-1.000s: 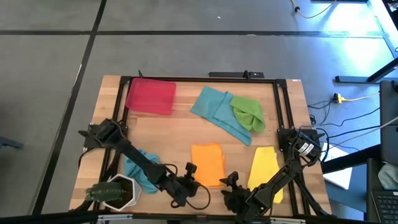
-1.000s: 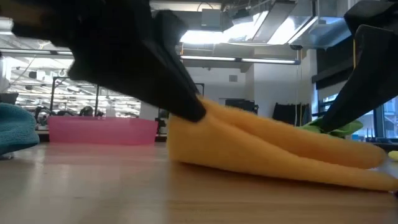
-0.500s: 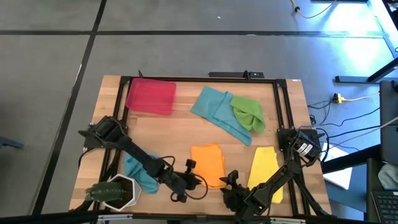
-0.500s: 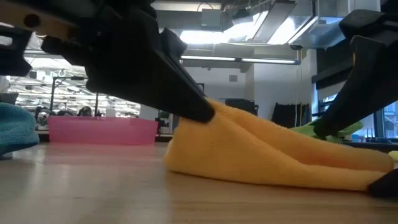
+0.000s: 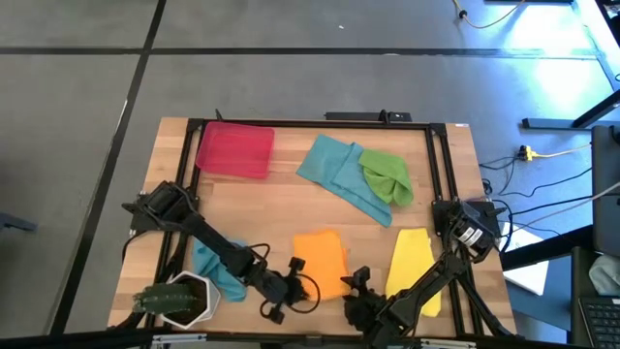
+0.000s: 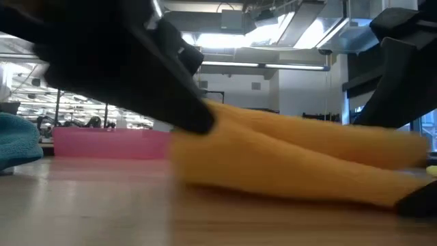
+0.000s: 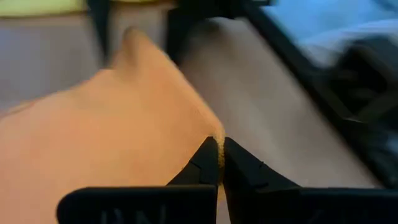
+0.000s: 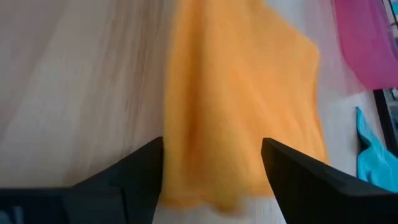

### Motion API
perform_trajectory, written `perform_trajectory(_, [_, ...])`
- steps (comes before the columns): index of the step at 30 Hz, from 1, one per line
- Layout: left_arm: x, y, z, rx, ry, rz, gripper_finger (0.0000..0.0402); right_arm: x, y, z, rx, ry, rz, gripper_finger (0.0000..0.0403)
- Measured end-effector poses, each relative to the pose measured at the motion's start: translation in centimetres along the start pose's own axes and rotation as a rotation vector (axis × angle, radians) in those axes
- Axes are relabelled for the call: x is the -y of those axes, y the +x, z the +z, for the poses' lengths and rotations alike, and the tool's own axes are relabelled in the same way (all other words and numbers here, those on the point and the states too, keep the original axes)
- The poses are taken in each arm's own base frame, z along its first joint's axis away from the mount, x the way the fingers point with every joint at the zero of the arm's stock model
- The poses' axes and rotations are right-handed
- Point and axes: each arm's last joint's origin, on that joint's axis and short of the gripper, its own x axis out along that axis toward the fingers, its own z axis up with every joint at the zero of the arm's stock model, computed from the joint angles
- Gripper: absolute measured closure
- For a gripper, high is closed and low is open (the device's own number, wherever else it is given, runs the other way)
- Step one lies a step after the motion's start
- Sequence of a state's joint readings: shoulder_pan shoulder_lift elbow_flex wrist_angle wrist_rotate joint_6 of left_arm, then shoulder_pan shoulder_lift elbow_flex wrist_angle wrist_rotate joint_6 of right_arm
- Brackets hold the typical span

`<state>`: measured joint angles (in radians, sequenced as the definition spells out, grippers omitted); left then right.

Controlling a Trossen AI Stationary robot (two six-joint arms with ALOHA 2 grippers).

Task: Roll microfiber towels into tight, uniform cylinder then place into a basket
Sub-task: Roll the orange microfiber towel

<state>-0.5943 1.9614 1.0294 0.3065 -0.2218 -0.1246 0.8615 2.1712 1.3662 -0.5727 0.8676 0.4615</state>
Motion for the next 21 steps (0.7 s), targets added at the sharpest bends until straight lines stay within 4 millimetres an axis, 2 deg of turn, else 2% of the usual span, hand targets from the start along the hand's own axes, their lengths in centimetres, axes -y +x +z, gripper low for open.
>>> perform_trajectory(4, [0.6,-0.1,-0.1,-0.005,0.012,-0.051,0.0373,0.0,-1.2,2.1,0.013,0.063,0.063,0.0137])
perform_trajectory(9, [0.7,-0.1,-0.1,-0.003,0.031,-0.049,0.0315,0.1,-2.1,3.5,0.029,0.065,0.108,0.0137])
perform_trajectory(15, [0.8,-0.1,0.9,0.016,0.040,-0.047,0.0257,-0.1,-2.4,3.8,0.000,0.082,0.189,0.0137])
perform_trajectory(21, [0.9,-0.1,2.1,-0.018,0.060,-0.039,0.0240,-0.3,-2.5,3.7,-0.023,0.135,0.239,0.0159])
